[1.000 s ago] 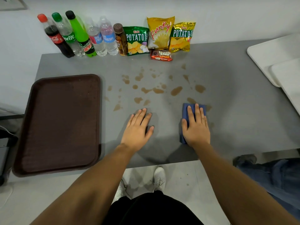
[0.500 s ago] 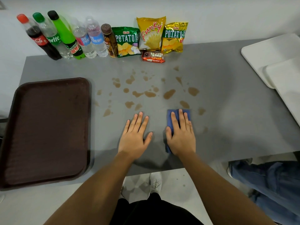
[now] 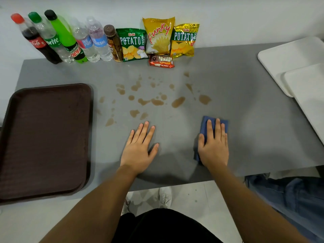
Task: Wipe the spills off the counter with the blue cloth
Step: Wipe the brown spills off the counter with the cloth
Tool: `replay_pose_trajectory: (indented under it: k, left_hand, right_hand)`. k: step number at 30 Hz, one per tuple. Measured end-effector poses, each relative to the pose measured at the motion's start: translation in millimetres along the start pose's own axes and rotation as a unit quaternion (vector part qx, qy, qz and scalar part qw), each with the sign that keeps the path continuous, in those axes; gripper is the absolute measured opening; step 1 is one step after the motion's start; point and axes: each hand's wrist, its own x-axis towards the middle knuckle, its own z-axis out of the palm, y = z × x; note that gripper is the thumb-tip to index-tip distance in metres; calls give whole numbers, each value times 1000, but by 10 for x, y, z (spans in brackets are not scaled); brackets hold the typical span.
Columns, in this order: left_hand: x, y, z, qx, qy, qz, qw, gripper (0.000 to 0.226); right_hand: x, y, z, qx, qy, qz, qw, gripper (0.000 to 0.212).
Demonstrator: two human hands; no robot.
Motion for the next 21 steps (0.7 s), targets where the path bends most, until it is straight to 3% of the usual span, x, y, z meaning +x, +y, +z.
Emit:
replay_pose_trajectory:
  k: [5, 11, 15, 21]
  left_hand:
    - [21, 14, -19, -3, -7, -1, 1000, 70]
    - [21, 35, -28, -17, -4, -12, 1000, 71]
    - [22, 26, -29, -33, 3, -10, 999, 71]
    - [20, 35, -39, -30, 5, -6, 1000, 70]
  right_hand:
    - [-344, -289, 162, -24, -14, -58, 998, 66]
    - [-11, -800, 237, 6, -33, -187, 982, 62]
    - [353, -878, 213, -4, -32, -186, 982, 62]
    - [498, -712, 180, -13, -15, -107, 994, 65]
